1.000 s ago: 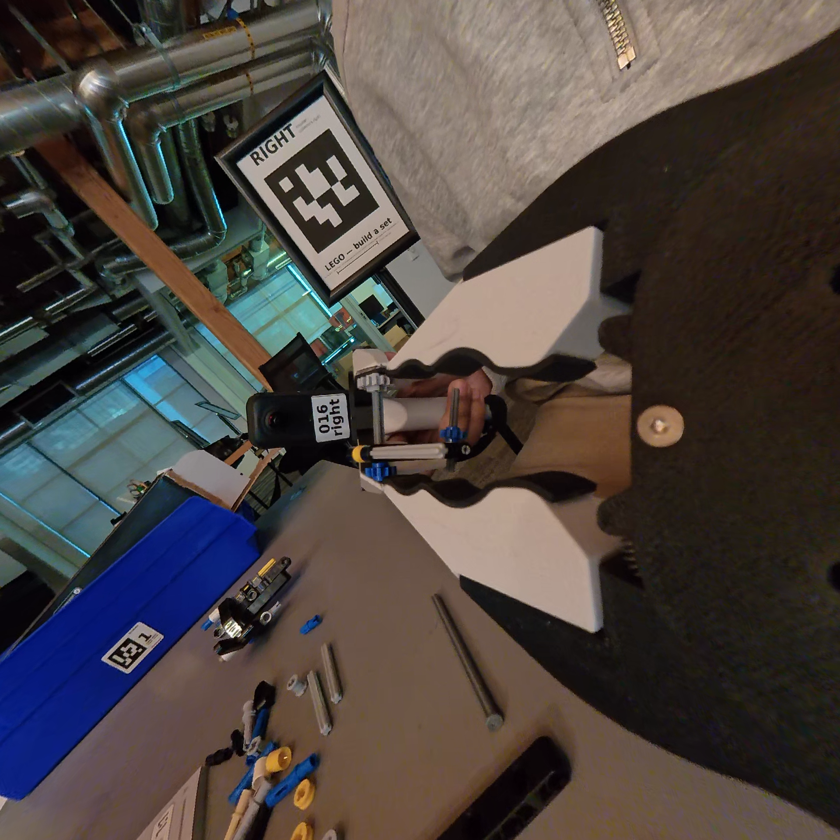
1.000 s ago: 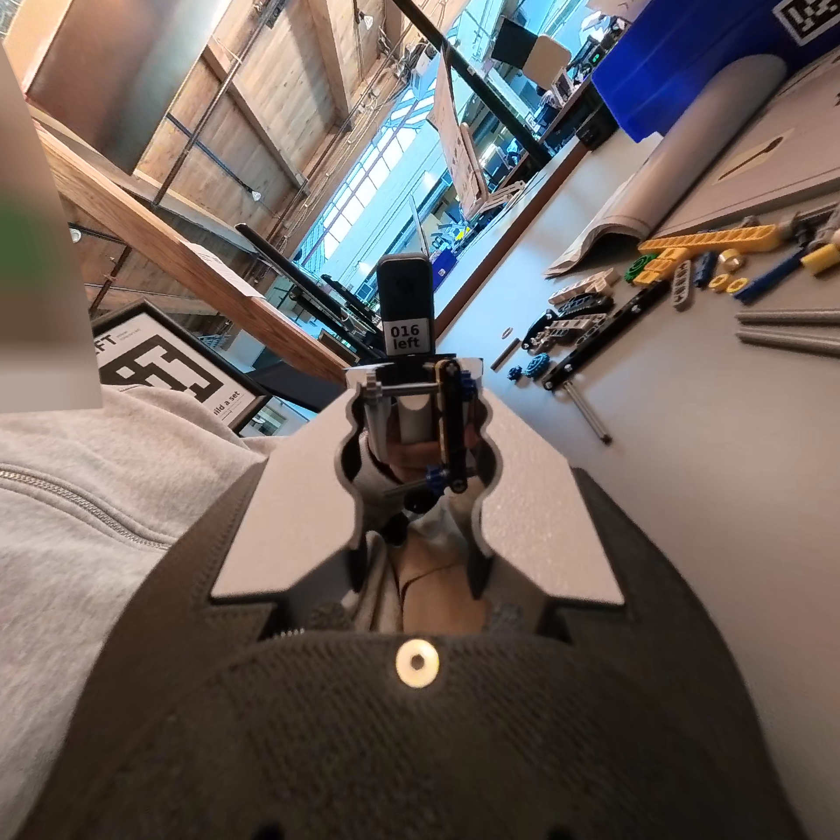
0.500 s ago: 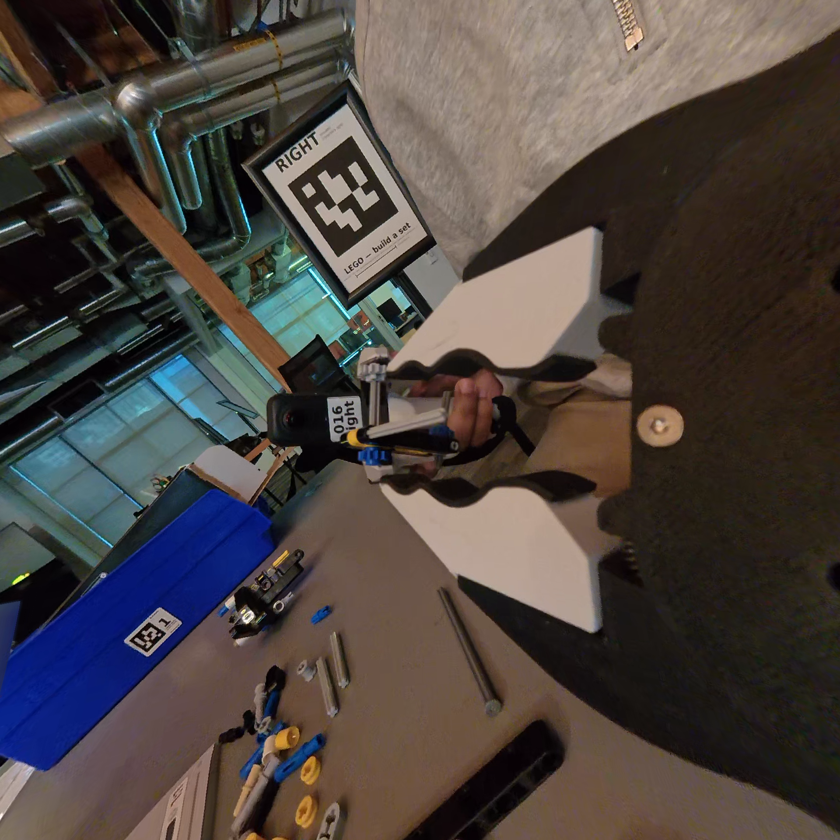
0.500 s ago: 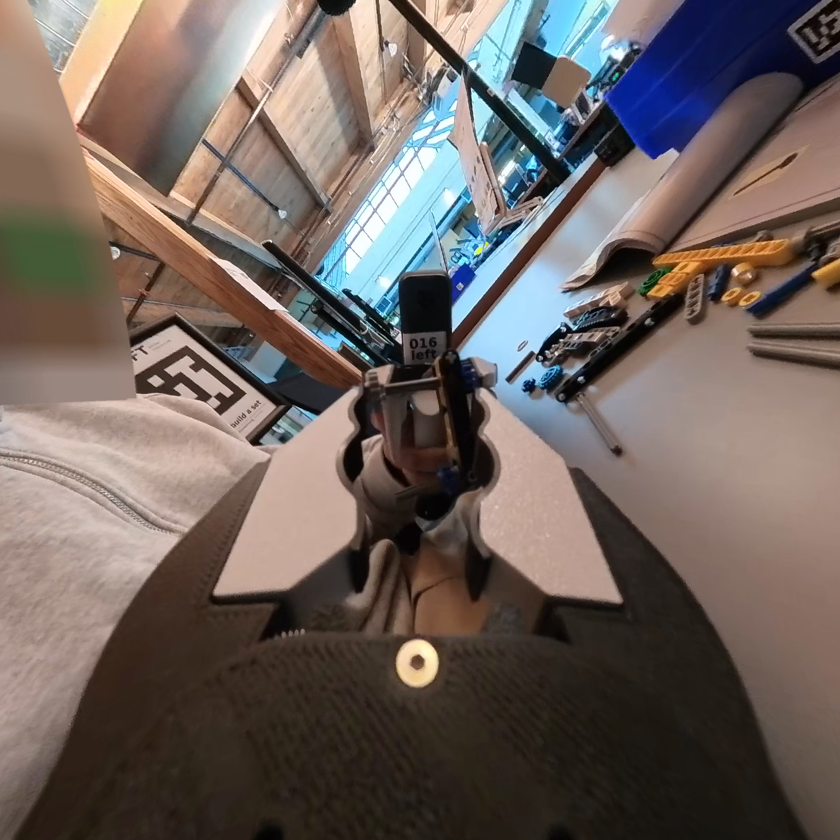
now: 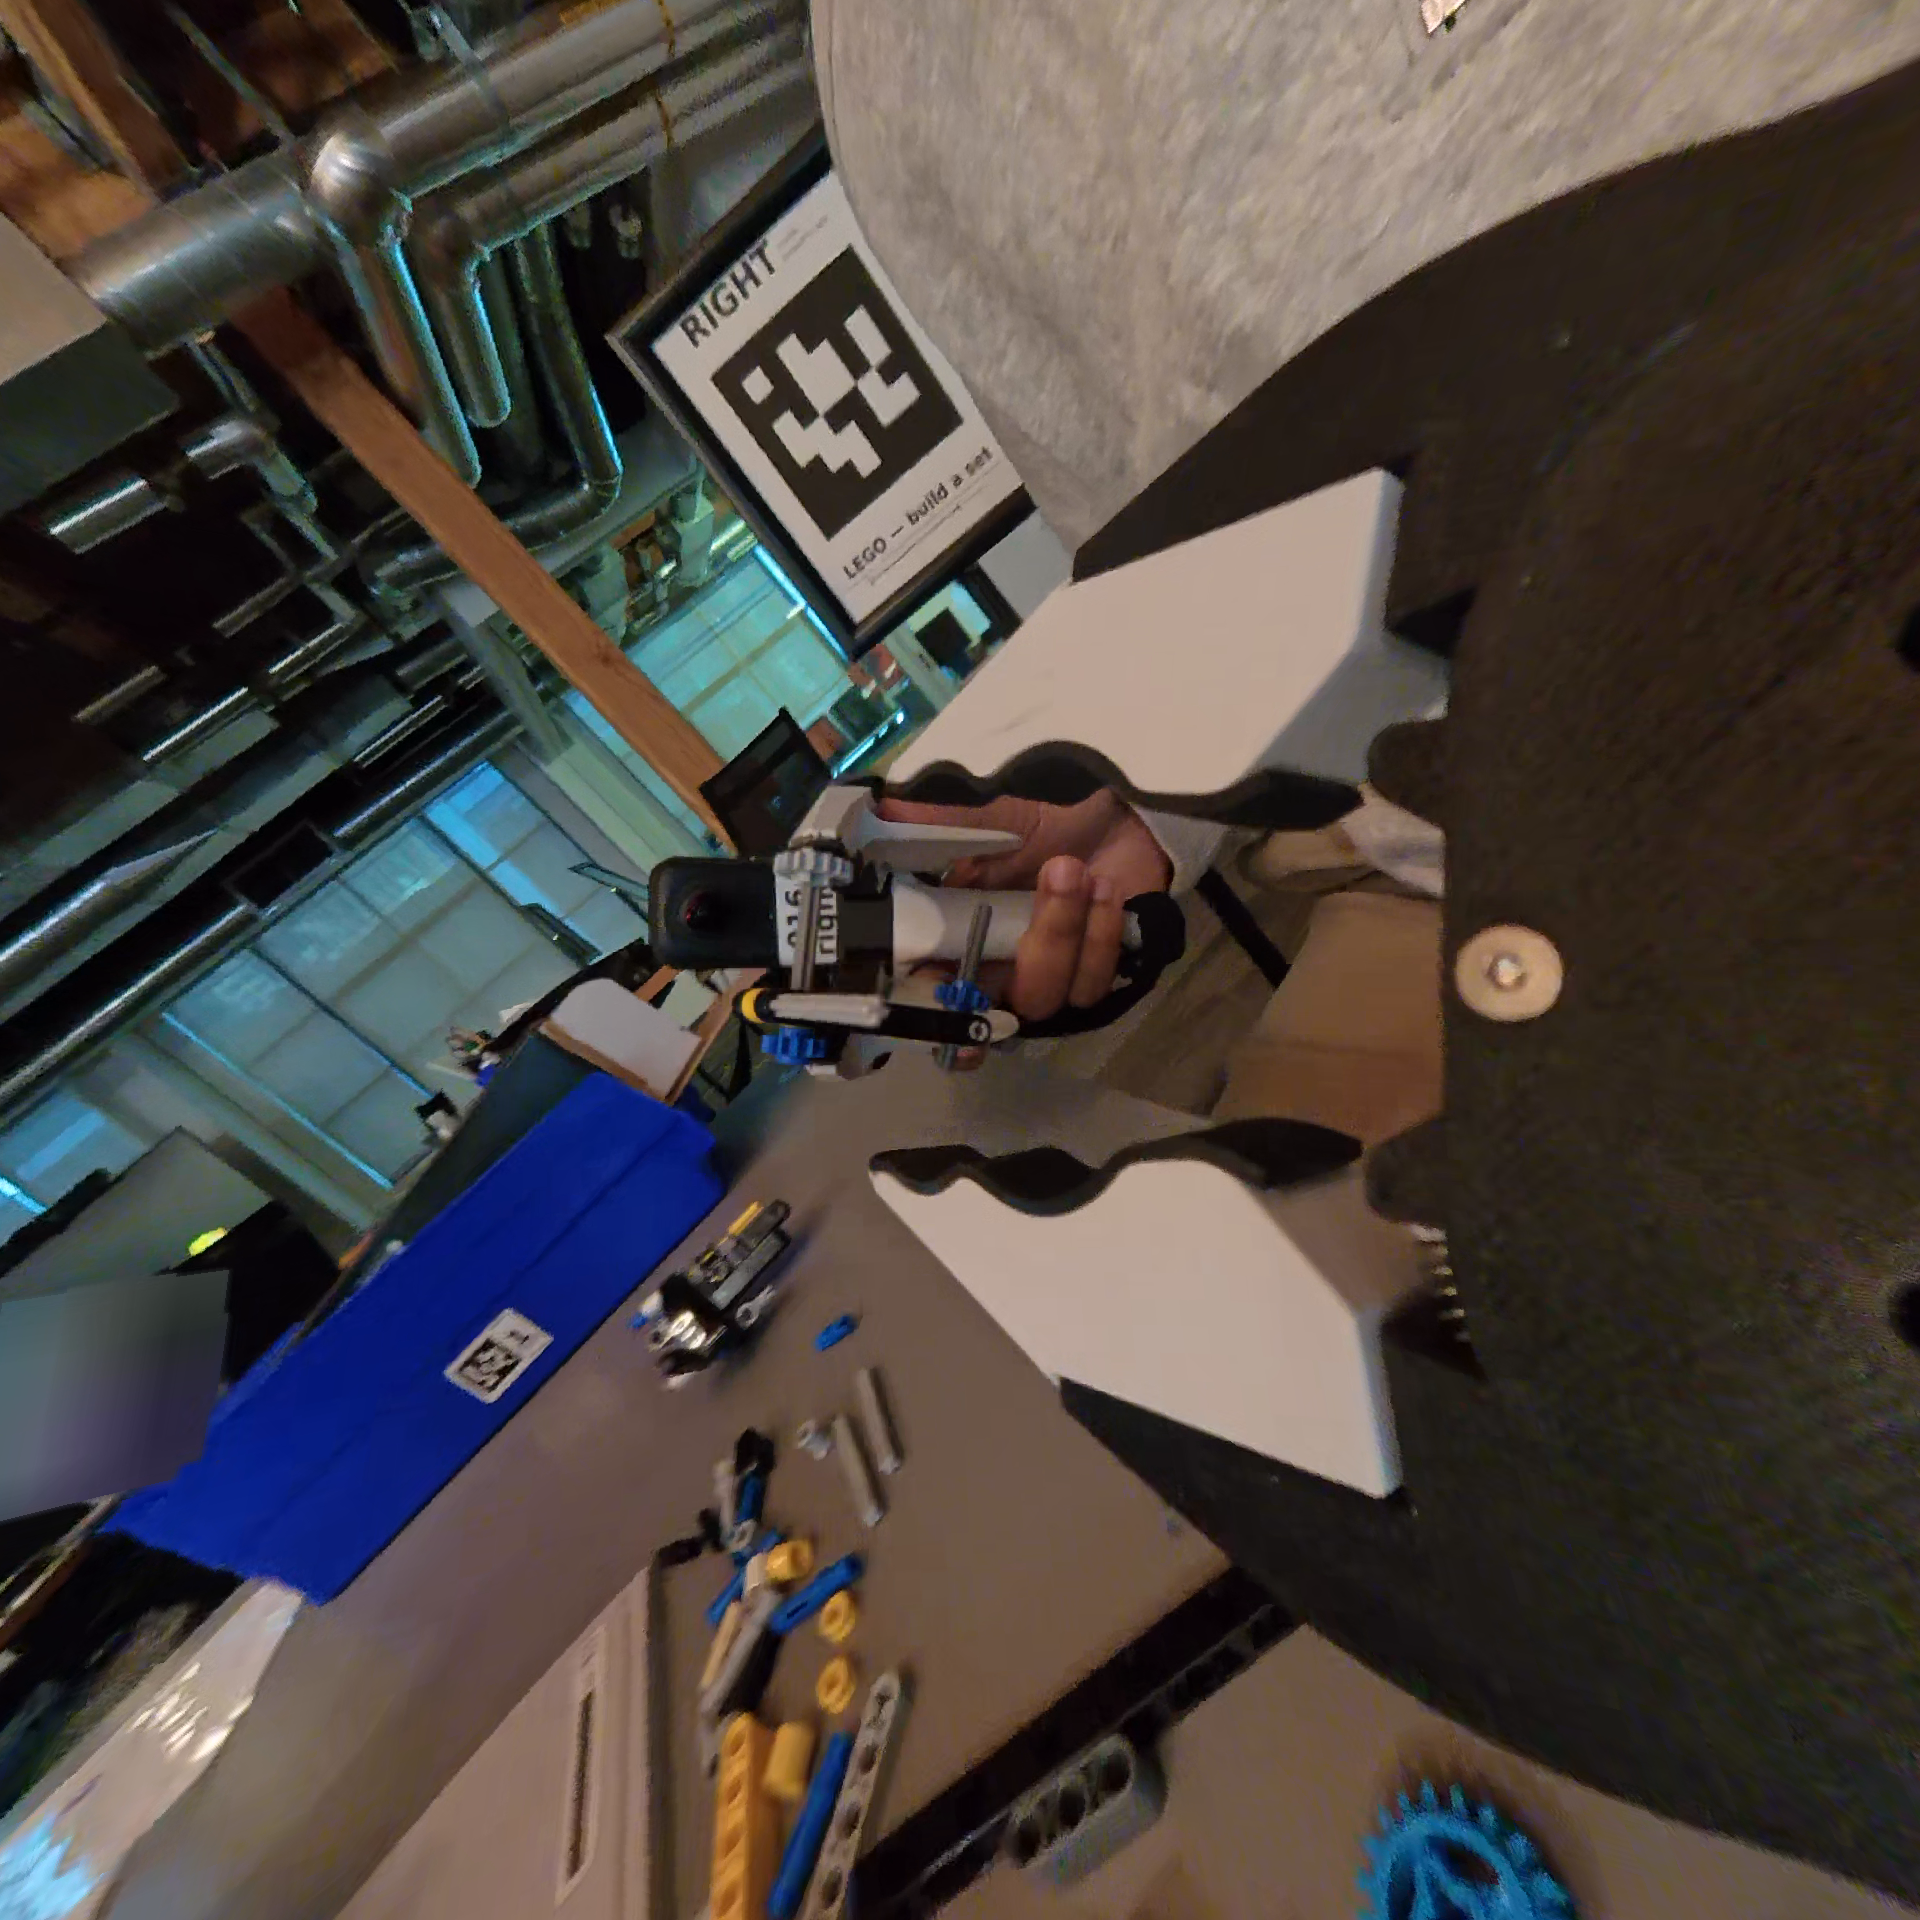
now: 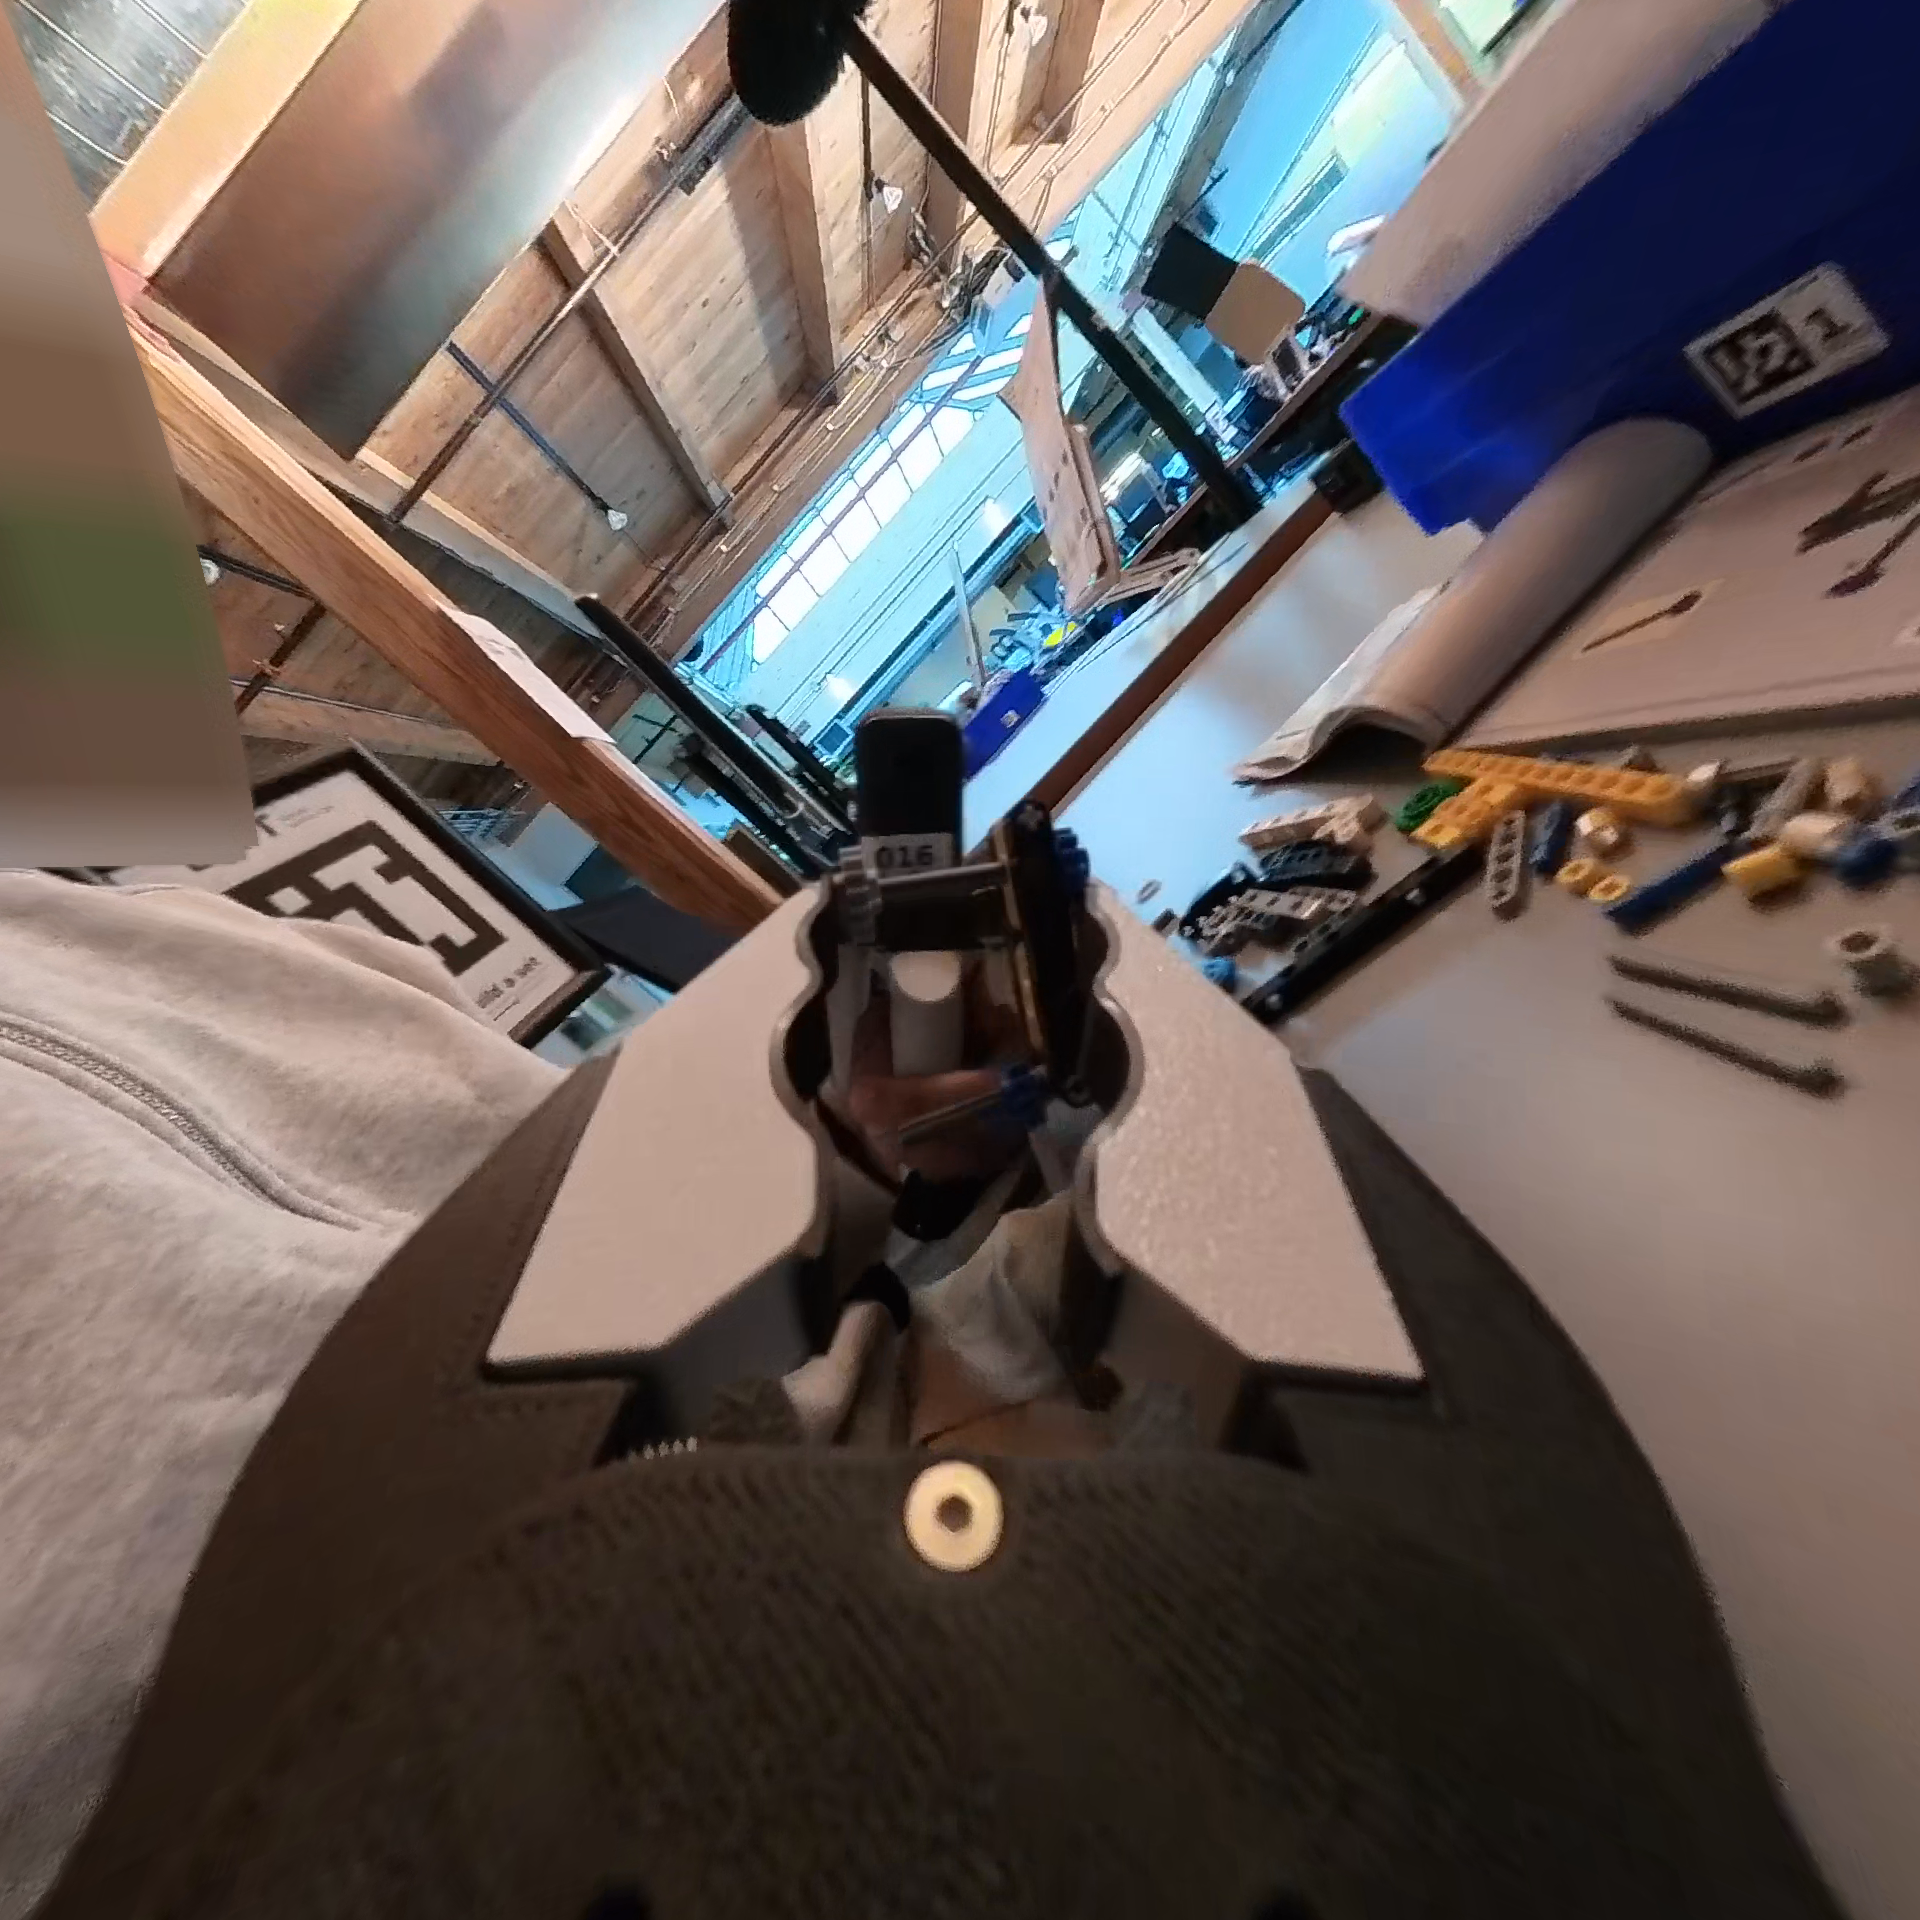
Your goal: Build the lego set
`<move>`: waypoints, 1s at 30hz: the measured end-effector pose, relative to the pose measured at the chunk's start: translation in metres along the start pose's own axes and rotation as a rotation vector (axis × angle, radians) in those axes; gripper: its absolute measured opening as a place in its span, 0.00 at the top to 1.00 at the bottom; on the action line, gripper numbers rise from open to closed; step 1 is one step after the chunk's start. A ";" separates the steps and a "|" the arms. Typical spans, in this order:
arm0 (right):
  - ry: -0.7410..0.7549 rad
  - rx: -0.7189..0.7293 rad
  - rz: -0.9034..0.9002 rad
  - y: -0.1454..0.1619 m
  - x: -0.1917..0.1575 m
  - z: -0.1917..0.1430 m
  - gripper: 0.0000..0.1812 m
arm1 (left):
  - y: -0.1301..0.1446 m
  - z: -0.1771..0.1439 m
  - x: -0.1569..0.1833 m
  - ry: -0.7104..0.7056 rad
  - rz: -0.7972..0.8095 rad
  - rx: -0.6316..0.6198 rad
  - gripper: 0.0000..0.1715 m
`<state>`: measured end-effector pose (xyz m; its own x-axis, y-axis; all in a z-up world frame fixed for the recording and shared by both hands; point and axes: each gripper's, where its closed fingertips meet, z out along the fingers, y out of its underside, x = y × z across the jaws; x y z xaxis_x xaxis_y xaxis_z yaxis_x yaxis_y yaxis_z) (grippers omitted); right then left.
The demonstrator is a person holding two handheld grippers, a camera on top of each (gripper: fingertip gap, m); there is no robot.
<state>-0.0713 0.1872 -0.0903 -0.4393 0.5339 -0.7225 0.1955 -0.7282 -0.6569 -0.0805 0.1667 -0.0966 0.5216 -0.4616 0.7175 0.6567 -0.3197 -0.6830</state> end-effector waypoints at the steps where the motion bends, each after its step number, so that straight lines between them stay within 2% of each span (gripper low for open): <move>1: 0.017 0.004 -0.018 -0.004 0.002 0.000 0.76 | -0.004 -0.002 -0.002 -0.019 0.025 0.007 0.62; 8: 0.058 0.046 -0.030 -0.022 0.016 0.016 0.76 | -0.016 0.002 -0.018 -0.102 0.108 -0.045 0.55; 13: 0.071 0.048 -0.041 -0.023 0.022 0.030 0.76 | -0.012 0.003 -0.035 -0.142 0.159 -0.093 0.52; 17: 0.174 0.057 -0.038 -0.023 0.037 0.032 0.76 | -0.022 -0.008 -0.037 -0.118 0.086 -0.005 0.53; 20: 0.157 0.090 -0.008 -0.025 0.036 0.033 0.76 | -0.030 -0.016 -0.038 -0.091 0.016 0.048 0.54; 26: 0.139 0.021 -0.048 -0.003 0.032 0.040 0.76 | -0.023 -0.014 -0.034 -0.055 -0.001 -0.004 0.54; 30: 0.145 -0.010 -0.101 0.004 0.028 0.038 0.76 | -0.015 -0.011 -0.028 -0.017 0.016 -0.054 0.61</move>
<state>-0.1155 0.1826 -0.1050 -0.3263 0.6607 -0.6760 0.1662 -0.6639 -0.7291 -0.1106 0.1752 -0.1081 0.5408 -0.4531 0.7086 0.6181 -0.3572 -0.7002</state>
